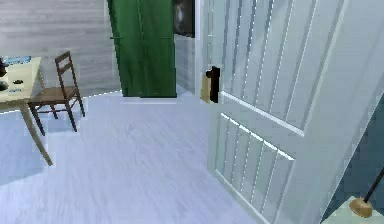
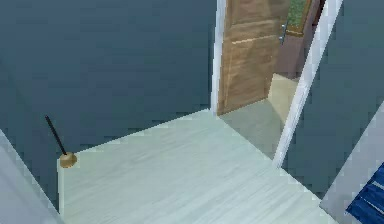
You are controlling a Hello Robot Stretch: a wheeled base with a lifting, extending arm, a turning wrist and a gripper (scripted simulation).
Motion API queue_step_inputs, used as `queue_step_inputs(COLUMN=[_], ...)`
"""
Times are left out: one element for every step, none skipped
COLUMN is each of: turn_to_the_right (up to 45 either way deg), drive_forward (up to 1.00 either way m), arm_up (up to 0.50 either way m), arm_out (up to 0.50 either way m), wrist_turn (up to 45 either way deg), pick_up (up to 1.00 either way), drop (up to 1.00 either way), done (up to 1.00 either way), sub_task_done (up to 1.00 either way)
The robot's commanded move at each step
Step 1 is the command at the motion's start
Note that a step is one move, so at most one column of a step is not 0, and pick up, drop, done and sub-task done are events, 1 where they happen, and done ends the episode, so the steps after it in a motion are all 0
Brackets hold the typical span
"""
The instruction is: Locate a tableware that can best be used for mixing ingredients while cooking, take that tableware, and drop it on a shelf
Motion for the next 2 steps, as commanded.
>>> queue_step_inputs(turn_to_the_right=[-18.0, 0.0], drive_forward=[0.0, 1.0], arm_up=[0.0, 0.0], arm_out=[0.0, 0.0], wrist_turn=[0.0, 0.0], pick_up=[0.0, 0.0], drop=[0.0, 0.0], done=[0.0, 0.0], sub_task_done=[0.0, 0.0])
